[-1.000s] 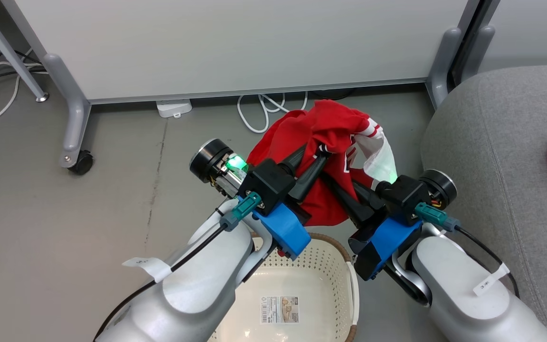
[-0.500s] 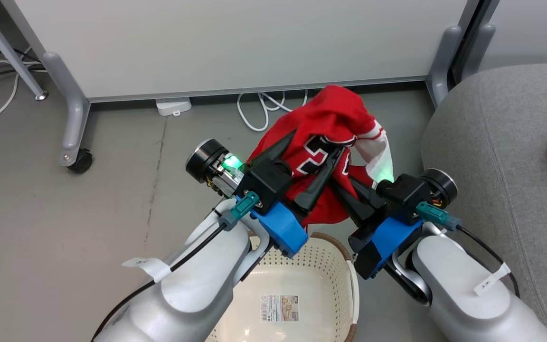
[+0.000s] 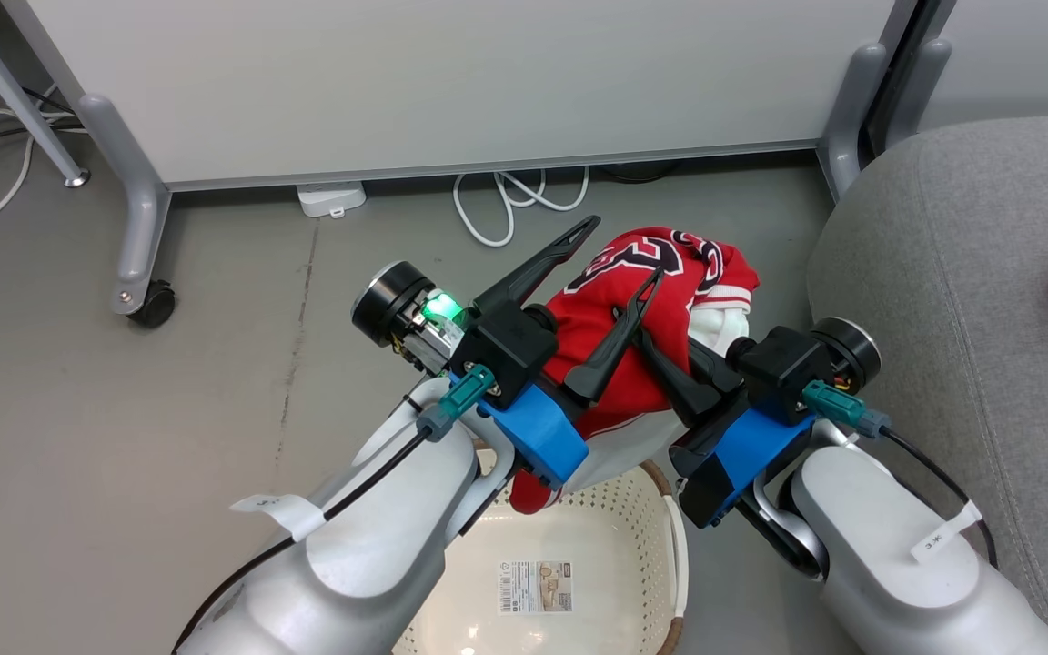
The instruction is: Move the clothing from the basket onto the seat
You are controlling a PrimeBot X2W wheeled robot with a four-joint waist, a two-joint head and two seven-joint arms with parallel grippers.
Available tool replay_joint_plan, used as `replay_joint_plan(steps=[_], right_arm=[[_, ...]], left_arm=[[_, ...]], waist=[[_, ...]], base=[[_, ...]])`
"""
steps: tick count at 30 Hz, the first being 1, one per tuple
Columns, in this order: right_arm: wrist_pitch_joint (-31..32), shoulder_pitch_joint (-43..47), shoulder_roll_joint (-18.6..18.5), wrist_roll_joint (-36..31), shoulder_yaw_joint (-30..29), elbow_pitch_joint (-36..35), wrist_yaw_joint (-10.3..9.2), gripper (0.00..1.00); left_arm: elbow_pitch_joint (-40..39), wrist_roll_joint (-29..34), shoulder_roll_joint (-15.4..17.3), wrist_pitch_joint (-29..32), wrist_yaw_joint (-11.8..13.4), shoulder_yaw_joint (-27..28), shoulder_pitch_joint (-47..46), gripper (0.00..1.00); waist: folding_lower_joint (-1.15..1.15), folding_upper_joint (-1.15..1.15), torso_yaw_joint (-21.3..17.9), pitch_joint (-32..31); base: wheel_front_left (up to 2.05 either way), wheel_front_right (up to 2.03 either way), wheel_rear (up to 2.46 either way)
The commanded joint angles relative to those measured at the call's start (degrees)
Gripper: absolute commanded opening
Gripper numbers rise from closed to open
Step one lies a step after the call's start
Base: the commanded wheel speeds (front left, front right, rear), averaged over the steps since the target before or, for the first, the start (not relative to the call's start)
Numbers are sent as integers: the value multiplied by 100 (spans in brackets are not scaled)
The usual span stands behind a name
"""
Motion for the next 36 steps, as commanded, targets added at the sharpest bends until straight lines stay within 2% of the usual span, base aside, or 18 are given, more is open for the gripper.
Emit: replay_joint_plan(steps=[1,7,15,25,36], right_arm=[[-19,27,22,-36,-29,-36,3,0],[-19,79,40,-57,-189,-62,3,0],[-20,209,88,-167,-689,-156,3,0],[-20,419,109,-342,-1384,-410,3,0],[-19,871,243,-532,-2166,-810,3,0]], left_arm=[[-12,37,17,-26,12,34,-51,100],[-21,42,20,-26,29,44,-59,100],[-75,80,61,-25,47,51,-117,100],[-88,117,113,-21,38,-15,-131,100],[-59,138,148,-21,-4,-136,-92,100]], waist=[[0,0,-7,8],[0,0,-68,80],[0,0,-313,299],[0,0,-846,519],[0,0,-1648,647]], base=[[0,0,0],[0,0,0],[0,0,0],[0,0,0],[0,0,0]])
